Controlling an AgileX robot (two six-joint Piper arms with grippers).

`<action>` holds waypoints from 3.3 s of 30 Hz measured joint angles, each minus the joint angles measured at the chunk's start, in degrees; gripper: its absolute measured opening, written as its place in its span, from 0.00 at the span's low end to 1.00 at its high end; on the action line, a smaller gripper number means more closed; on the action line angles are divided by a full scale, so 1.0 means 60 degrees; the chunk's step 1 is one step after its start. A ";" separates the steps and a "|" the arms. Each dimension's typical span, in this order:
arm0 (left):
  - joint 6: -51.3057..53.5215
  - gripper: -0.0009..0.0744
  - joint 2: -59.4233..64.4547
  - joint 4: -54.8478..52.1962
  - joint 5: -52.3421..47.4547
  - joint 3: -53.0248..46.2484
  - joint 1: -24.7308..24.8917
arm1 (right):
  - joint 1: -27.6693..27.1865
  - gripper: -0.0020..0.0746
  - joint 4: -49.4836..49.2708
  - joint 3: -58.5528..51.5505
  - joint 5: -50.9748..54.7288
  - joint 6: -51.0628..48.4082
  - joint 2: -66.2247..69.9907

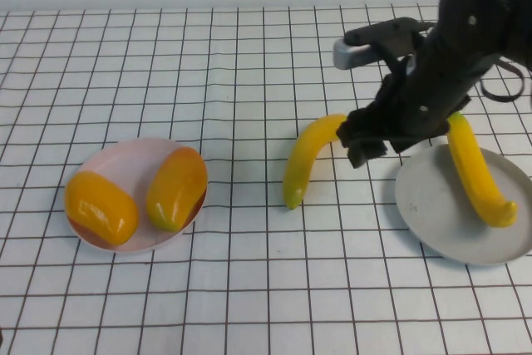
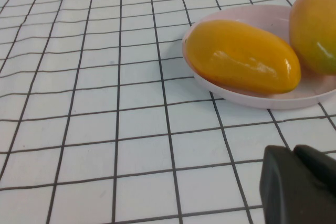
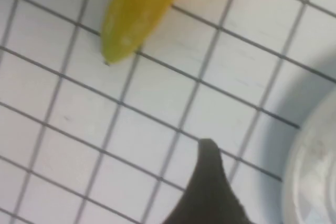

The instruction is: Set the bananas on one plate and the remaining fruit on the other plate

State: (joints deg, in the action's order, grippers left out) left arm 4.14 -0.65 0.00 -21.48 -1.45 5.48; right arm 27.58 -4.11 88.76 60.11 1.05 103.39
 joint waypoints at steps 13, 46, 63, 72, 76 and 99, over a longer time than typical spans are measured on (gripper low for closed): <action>0.0000 0.01 0.0000 0.0000 0.0000 0.0000 0.0000 | 0.0094 0.62 -0.1567 0.4731 0.1568 0.0301 0.4567; 0.0000 0.01 0.0000 0.0000 0.0000 0.0000 0.0000 | 0.0279 0.43 0.0030 0.1210 0.1549 0.0235 0.0740; 0.0000 0.01 0.0000 0.0000 0.0000 0.0000 0.0000 | -0.1247 0.43 0.2600 -0.4149 -0.0689 0.3223 -0.2411; 0.0000 0.01 0.0000 0.0000 0.0000 0.0000 0.0000 | -0.2718 0.49 0.1760 -0.4149 -0.1136 0.1995 -0.1171; 0.0000 0.01 0.0000 0.0000 0.0000 0.0000 0.0000 | -0.2756 0.50 0.1595 -0.4149 -0.1332 0.1836 -0.0621; 0.0000 0.01 0.0000 0.0000 0.0000 0.0000 0.0000 | -0.2762 0.31 -0.0362 -0.5175 -0.2810 0.0441 -0.8005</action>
State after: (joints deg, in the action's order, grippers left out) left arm 4.14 -0.65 0.00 -21.48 -1.45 5.48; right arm 11.01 -6.29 57.71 43.25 3.69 55.36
